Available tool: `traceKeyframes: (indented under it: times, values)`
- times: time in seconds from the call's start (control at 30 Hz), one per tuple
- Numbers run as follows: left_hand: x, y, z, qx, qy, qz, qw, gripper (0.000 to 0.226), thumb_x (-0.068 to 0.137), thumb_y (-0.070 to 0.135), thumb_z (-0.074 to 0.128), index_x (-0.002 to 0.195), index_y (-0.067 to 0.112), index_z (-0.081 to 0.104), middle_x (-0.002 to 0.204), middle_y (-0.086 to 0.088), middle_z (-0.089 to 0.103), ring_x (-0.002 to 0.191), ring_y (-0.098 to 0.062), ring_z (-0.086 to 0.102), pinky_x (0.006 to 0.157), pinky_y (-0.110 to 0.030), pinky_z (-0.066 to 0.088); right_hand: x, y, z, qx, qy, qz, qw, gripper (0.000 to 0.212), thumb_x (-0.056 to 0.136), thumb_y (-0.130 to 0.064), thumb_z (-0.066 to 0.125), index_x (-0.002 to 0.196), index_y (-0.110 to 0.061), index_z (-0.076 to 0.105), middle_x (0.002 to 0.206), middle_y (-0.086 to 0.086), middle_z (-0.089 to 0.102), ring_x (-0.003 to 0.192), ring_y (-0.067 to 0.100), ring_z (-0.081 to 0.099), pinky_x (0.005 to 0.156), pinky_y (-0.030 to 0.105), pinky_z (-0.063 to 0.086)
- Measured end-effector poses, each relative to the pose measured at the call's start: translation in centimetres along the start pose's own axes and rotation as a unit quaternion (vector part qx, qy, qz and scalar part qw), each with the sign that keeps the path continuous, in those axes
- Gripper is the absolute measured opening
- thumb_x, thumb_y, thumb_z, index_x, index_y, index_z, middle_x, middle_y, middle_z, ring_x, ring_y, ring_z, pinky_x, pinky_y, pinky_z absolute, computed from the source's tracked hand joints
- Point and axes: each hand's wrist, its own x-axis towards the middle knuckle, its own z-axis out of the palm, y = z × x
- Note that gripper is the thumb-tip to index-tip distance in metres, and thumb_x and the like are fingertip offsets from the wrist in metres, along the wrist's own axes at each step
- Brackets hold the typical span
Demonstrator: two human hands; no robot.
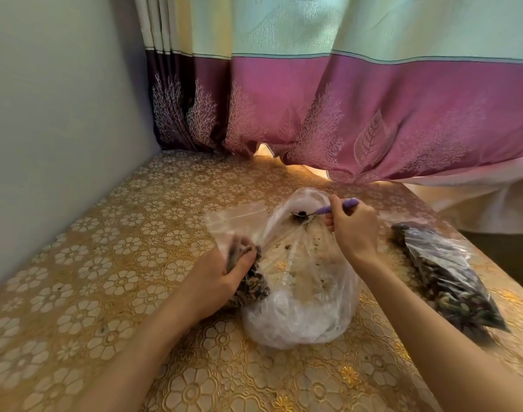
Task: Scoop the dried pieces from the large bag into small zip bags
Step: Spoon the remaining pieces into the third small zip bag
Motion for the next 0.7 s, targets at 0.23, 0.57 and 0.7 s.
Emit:
traceKeyframes:
  times: [0.23, 0.57, 0.7]
  values:
    - [0.0, 0.0, 0.0, -0.012, 0.000, -0.005, 1.000, 0.003, 0.091, 0.028, 0.050, 0.089, 0.029, 0.052, 0.074, -0.002, 0.063, 0.066, -0.008, 0.062, 0.051, -0.019, 0.050, -0.5, 0.4, -0.3, 0.046, -0.044, 0.079, 0.995, 0.024, 0.093, -0.021, 0.057, 0.080, -0.009, 0.073, 0.076, 0.002, 0.072, 0.060, 0.010, 0.061, 0.071, 0.031, 0.055]
    - [-0.3, 0.3, 0.1, -0.052, 0.025, -0.032, 0.998, 0.005, 0.088, 0.027, 0.055, 0.091, 0.028, 0.051, 0.083, -0.001, 0.066, 0.076, -0.004, 0.065, 0.059, -0.019, 0.053, -0.9, 0.2, -3.3, 0.279, -0.083, 0.290, 0.912, 0.023, 0.091, 0.000, 0.049, 0.072, -0.001, 0.061, 0.071, 0.012, 0.073, 0.059, 0.014, 0.059, 0.052, 0.017, 0.052]
    - [-0.4, 0.4, 0.3, -0.045, 0.026, -0.041, 0.998, 0.006, 0.088, 0.027, 0.055, 0.092, 0.027, 0.051, 0.085, -0.001, 0.066, 0.075, -0.004, 0.065, 0.059, -0.021, 0.054, -1.0, -0.2, -3.5, 0.267, -0.091, 0.279, 0.918, 0.028, 0.090, 0.000, 0.049, 0.068, -0.002, 0.065, 0.069, 0.012, 0.072, 0.055, 0.011, 0.060, 0.052, 0.017, 0.051]
